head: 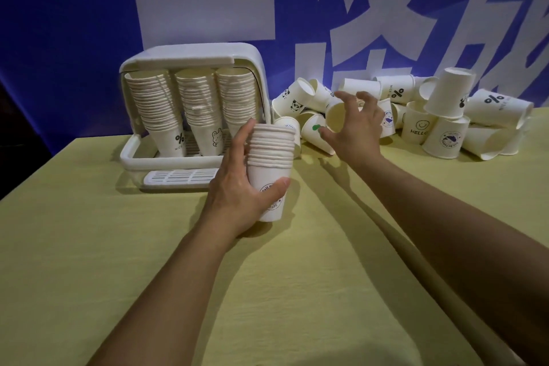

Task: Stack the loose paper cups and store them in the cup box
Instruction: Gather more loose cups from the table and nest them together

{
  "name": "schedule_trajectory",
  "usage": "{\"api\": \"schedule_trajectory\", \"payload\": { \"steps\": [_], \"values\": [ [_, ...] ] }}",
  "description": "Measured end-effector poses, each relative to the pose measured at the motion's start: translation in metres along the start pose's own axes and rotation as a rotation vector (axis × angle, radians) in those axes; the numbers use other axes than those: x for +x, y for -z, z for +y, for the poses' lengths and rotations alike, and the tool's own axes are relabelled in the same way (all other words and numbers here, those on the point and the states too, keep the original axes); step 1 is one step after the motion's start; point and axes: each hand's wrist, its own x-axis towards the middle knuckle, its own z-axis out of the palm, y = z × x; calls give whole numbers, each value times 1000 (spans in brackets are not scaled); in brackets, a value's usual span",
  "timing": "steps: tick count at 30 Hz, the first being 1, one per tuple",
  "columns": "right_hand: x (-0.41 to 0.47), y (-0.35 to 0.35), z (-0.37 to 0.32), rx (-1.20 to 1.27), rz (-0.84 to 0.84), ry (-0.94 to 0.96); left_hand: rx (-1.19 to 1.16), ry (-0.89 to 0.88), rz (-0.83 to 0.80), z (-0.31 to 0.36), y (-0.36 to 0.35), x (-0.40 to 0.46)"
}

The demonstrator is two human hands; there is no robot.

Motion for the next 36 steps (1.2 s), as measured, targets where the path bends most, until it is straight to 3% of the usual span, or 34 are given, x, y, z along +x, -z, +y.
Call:
{"api": "schedule_trajectory", "payload": {
  "steps": [6,12,16,19,25,29,32,34,36],
  "values": [
    [16,-8,5,-9,18,-13,14,-31,-31,0,0,-2],
    [0,25,-2,237,119,78,54,-69,-82,0,-1,-3],
    [-27,60,-17,561,-43,133,121,-121,-158,2,-2,-4],
    [-44,78,-24,625,-164,183,142,-134,-172,6,-1,-5],
    [-56,74,-37,515,-388,273,171,-159,-235,12,0,-10],
    [-60,51,-40,479,-567,286,181,-129,-183,9,-1,-8],
    [-46,34,-40,549,-418,161,155,-80,-24,0,3,-2],
    [-28,17,-33,381,-265,129,125,-41,51,-4,7,2],
    [-16,-5,-26,153,-254,160,112,-13,84,-6,9,5]
  ]
}}
